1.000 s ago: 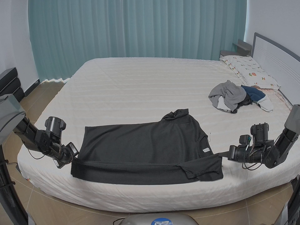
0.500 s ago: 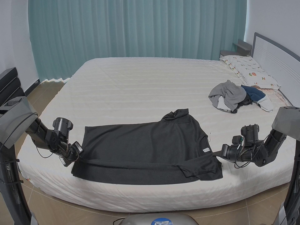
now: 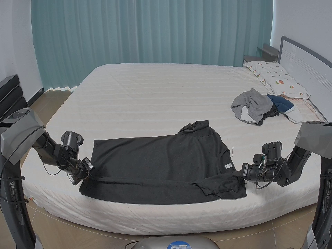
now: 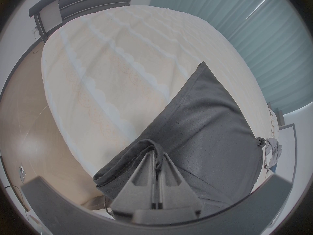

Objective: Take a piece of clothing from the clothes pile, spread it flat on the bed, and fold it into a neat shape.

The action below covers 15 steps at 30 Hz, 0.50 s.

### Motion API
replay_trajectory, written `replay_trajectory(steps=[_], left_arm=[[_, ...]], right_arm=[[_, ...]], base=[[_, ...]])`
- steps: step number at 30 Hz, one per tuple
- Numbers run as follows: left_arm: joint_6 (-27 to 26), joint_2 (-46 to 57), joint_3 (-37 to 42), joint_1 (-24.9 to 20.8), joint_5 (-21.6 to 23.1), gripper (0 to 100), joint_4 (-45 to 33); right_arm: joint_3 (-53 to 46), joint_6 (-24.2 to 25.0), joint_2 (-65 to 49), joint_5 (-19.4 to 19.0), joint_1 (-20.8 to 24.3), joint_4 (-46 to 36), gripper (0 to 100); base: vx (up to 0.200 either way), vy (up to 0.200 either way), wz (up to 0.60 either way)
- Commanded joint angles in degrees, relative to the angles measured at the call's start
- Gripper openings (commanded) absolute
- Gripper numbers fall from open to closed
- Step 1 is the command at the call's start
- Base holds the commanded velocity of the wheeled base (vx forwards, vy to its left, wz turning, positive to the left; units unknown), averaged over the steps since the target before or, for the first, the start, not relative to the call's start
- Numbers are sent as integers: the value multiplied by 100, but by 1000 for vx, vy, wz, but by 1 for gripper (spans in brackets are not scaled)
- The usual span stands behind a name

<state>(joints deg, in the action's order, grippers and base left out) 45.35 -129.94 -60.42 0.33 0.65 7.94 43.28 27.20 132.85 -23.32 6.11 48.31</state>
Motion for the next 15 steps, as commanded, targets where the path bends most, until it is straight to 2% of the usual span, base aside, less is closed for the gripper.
replay_trajectory(steps=[1,2,3,4,11,14,15], left_arm=[[0,-23,-14,-7,-3,0,-3],[0,-23,-14,-7,-3,0,-3],[0,-23,-14,-7,-3,0,-3],[0,-23,-14,-15,-12,100,-3],[97,-14,-23,2,-21,100,6],[317,48,-40,64,-12,100,24],[448,171,-49,160,41,100,33]], right_arm=[[76,-4,74,3,22,-24,0],[76,-4,74,3,22,-24,100],[76,-4,74,3,22,-24,100],[58,-4,74,3,48,-24,100],[-12,172,-75,3,13,12,100],[-91,515,-444,-6,-66,12,100],[-232,796,-708,-6,-83,3,100]], base=[[0,0,0],[0,0,0],[0,0,0],[0,0,0],[0,0,0],[0,0,0],[0,0,0]])
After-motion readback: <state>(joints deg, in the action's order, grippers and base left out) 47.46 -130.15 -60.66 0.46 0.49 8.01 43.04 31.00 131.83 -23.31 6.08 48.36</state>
